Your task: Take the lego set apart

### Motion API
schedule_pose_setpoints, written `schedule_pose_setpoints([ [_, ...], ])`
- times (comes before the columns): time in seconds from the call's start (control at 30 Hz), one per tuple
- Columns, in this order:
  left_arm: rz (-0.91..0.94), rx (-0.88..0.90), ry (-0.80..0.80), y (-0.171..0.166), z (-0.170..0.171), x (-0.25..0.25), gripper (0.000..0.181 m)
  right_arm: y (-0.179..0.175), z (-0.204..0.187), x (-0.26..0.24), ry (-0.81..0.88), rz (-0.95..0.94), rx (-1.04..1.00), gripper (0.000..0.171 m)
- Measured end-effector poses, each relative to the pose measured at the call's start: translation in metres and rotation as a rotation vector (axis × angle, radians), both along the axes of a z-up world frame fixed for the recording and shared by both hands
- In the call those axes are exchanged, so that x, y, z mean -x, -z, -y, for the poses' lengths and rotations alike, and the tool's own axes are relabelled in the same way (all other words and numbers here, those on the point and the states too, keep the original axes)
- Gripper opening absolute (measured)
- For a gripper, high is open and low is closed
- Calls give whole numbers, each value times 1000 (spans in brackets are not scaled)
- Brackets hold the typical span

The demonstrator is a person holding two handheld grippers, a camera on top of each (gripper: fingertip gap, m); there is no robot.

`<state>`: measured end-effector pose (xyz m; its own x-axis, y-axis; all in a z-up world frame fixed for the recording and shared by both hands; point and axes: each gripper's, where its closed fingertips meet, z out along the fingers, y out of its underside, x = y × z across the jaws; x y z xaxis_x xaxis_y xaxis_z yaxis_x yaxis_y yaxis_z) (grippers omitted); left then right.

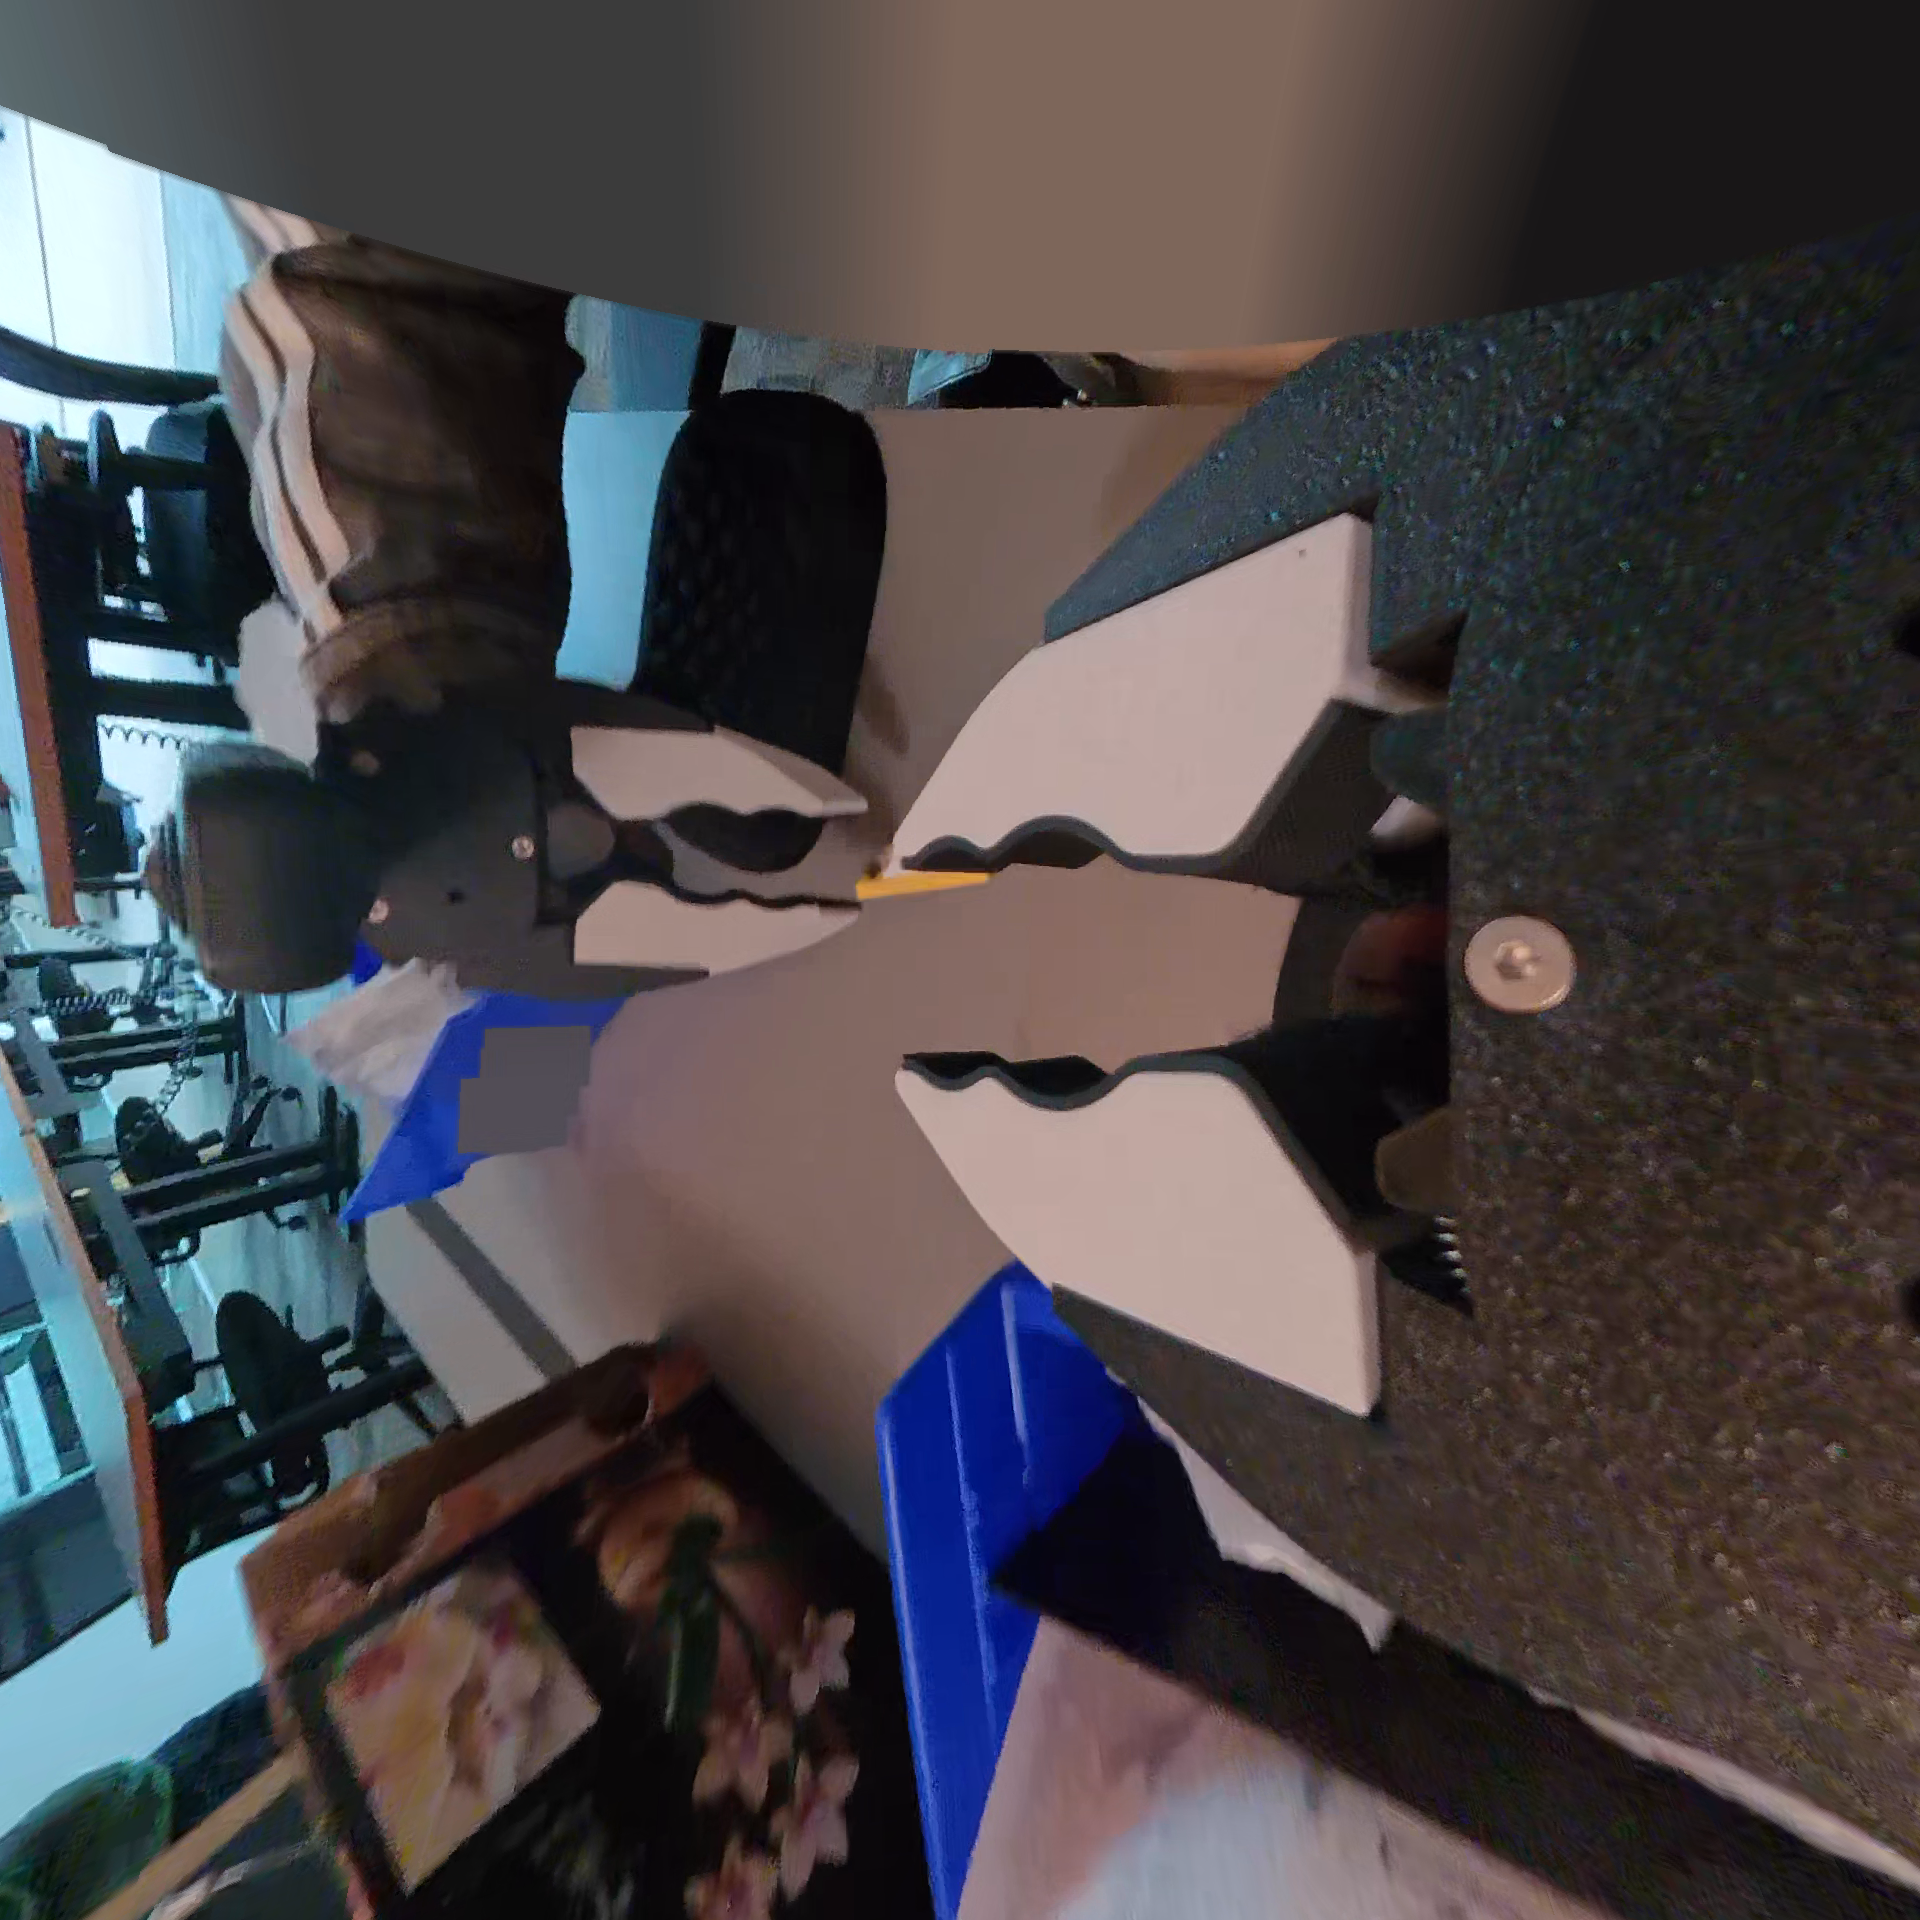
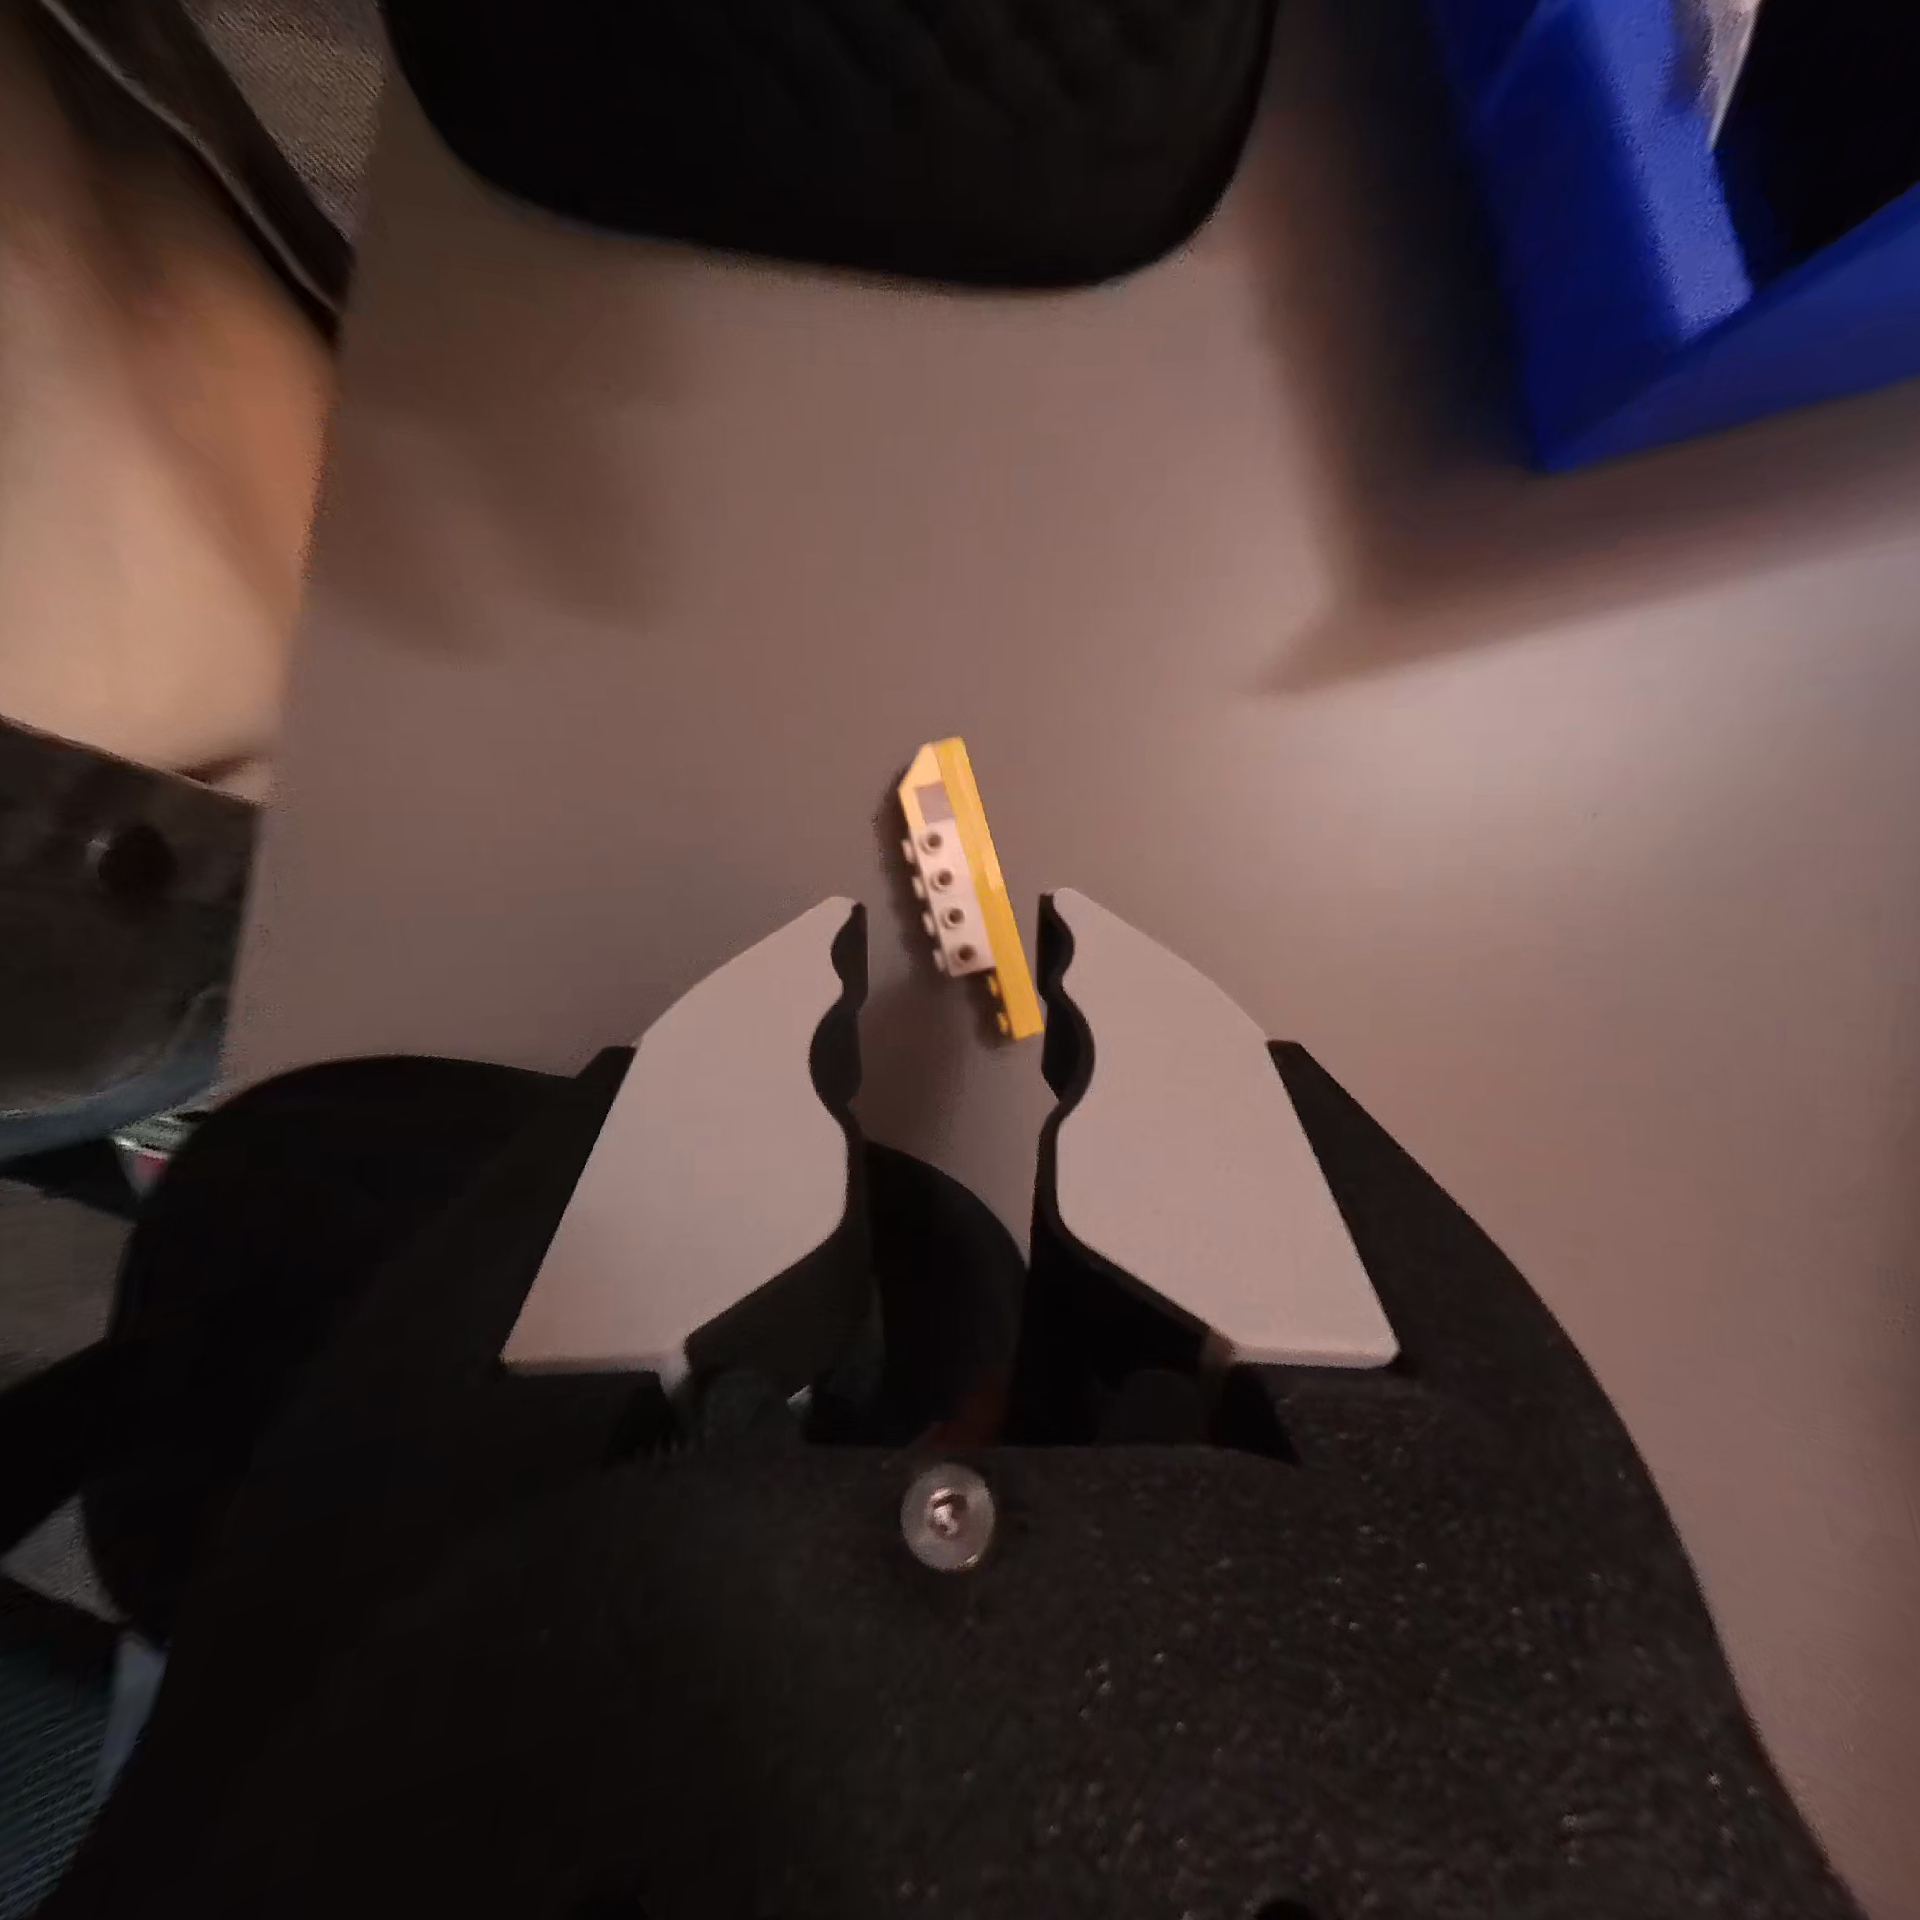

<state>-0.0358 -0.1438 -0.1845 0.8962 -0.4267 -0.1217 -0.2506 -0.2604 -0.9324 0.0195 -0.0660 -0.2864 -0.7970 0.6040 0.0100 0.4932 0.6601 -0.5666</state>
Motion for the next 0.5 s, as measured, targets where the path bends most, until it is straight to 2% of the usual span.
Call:
schedule_pose_setpoints([
  [0.2, 34, 32, 12, 26, -6, -12, 33, 27, -5, 4, 16, 25, -20, 28],
  [0.23, 12, 32, 27, 30, -6, -14, 33, 28, -4, 4, 10, 29, -12, 20],
  [0.33, -143, -18, 58, 40, -9, -20, 34, 28, 1, 6, 38, 44, 54, 19],
  [0.4, -257, -72, 81, 44, -12, -24, 34, 20, 11, 4, 72, 105, 193, 19],
  [0.5, -342, -163, 136, 43, -15, -32, 36, -17, 30, 6, 129, 173, 528, 19],
])
